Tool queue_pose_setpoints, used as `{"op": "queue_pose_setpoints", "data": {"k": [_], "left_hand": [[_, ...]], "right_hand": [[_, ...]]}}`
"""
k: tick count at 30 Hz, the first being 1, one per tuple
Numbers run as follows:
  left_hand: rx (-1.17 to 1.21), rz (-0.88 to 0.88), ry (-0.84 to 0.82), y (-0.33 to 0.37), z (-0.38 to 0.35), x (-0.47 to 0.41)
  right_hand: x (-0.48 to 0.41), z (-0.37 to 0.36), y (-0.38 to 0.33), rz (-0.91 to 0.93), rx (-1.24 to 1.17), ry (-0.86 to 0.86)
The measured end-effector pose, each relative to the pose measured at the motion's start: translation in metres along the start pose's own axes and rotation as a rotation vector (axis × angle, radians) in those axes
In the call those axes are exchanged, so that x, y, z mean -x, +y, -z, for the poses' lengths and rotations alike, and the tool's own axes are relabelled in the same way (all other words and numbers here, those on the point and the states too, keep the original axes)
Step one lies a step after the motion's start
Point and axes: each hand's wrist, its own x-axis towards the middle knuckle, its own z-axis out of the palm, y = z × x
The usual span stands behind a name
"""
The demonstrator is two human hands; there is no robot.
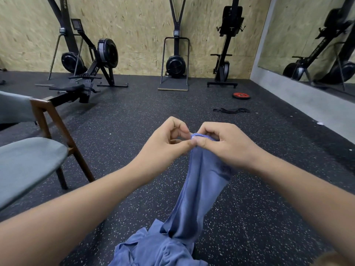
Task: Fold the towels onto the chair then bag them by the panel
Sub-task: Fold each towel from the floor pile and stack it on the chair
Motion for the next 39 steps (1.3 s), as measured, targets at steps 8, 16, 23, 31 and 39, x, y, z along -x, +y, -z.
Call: {"op": "queue_pose_setpoints", "data": {"k": [8, 16, 23, 31, 39], "left_hand": [[-0.008, 0.004, -0.007, -0.016, -0.003, 0.004], [-0.029, -0.01, 0.034, -0.036, -0.016, 0.01], [-0.108, -0.043, 0.05, -0.048, -0.027, 0.017], [-0.138, -0.063, 0.066, -0.051, -0.031, 0.015], [-0.256, 0.034, -0.035, -0.072, -0.033, 0.023]], "right_hand": [[-0.002, 0.007, 0.001, -0.027, -0.037, 0.025], [-0.003, 0.016, -0.003, 0.033, -0.02, 0.14], [-0.003, 0.021, -0.004, 0.043, -0.064, 0.212], [0.0, 0.023, -0.006, 0.03, -0.063, 0.244], [0.0, 0.031, -0.007, 0.03, -0.045, 0.302]]}}
